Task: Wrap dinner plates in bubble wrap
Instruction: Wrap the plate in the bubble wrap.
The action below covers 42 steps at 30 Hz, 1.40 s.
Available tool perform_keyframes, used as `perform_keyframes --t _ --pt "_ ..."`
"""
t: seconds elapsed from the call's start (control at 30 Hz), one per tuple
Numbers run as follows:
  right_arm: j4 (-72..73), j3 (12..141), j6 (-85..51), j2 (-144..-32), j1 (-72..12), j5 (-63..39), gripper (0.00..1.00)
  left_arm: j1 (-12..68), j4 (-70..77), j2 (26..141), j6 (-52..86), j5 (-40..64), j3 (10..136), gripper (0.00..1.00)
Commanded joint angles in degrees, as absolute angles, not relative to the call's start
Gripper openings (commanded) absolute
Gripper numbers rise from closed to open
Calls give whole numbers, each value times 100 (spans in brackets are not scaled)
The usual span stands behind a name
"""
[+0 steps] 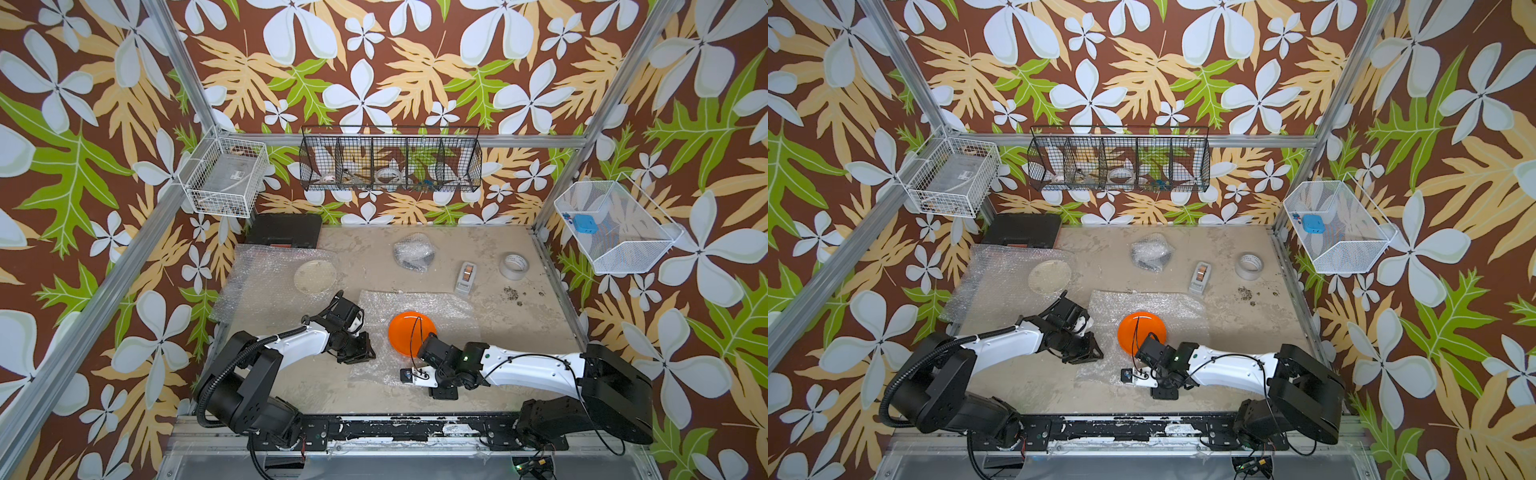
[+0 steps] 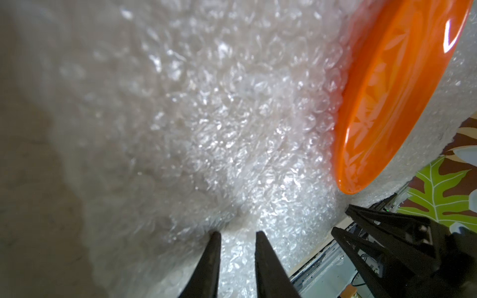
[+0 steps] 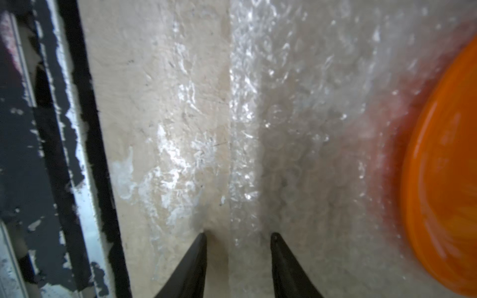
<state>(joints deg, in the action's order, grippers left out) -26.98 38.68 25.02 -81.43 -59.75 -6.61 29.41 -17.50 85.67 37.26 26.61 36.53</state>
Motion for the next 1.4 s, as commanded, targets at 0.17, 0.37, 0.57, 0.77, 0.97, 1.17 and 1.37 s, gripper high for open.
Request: perform_keyframes --t 0.17,0.37,0.57,0.77,0.97,1.17,1.37 --pt "-2610 3953 2573 -8569 -6003 -474 27 2959 -2267 8582 3858 1811 3830 28" --pt "-2624 4007 2618 -8442 -6003 -453 5 2954 -2548 8154 3972 1908 3962 27" --pt "-2698 3999 2687 -8100 -6003 -396 0 2953 -2480 8441 3920 1830 3512 26" --pt "-2698 3977 2666 -7758 -5835 -577 0 2953 -2713 8469 3795 1407 3678 26" --pt "-2628 4167 2482 -7690 -5370 -938 0 2953 -3156 7972 3423 835 4805 30" --pt "-2584 4494 2160 -7676 -4688 -1475 0 2956 -2918 7722 3115 1584 5306 28" --pt "-2502 4761 1511 -7977 -4154 -1931 0 3140 -2631 7511 3085 2191 5247 26"
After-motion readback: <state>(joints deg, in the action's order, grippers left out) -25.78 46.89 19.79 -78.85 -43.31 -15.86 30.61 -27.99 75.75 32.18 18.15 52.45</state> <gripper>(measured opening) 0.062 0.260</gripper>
